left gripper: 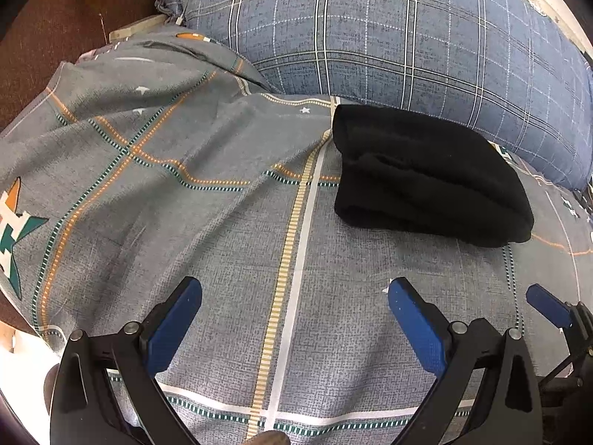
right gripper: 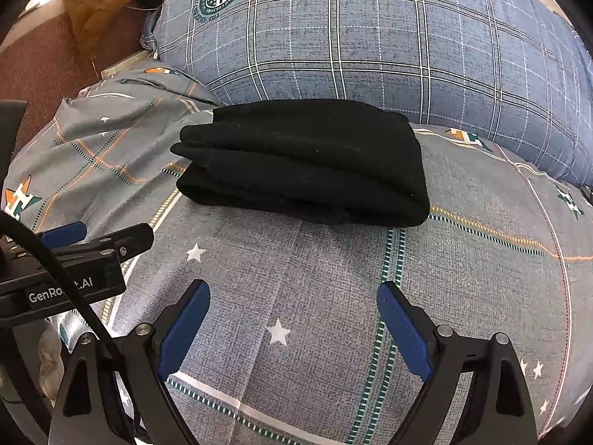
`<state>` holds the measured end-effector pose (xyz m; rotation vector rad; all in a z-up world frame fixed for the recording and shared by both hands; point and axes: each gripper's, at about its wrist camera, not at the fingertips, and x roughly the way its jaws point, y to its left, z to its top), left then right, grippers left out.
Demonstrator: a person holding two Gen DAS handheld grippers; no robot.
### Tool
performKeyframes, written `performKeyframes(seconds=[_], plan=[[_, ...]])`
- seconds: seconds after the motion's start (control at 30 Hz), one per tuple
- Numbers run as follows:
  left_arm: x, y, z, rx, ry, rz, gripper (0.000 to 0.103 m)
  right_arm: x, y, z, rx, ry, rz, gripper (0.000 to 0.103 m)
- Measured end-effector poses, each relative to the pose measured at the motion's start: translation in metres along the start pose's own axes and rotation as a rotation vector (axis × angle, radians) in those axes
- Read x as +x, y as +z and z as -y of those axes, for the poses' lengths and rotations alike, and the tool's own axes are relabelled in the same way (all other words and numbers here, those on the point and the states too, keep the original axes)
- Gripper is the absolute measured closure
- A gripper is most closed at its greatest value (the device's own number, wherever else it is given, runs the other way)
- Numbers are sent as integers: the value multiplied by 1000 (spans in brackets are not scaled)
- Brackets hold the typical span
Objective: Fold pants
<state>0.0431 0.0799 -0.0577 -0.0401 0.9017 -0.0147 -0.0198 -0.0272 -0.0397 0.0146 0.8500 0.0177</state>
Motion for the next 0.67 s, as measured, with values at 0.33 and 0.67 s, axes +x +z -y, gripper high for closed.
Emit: performKeyframes(seconds=[0.33, 0.67], plan=[[-3, 5, 8, -2, -44, 2, 3, -6, 1, 1, 1, -17, 8, 8], [-7, 6, 28, 53, -28, 30, 3, -5, 2, 11, 10, -34, 0, 8]])
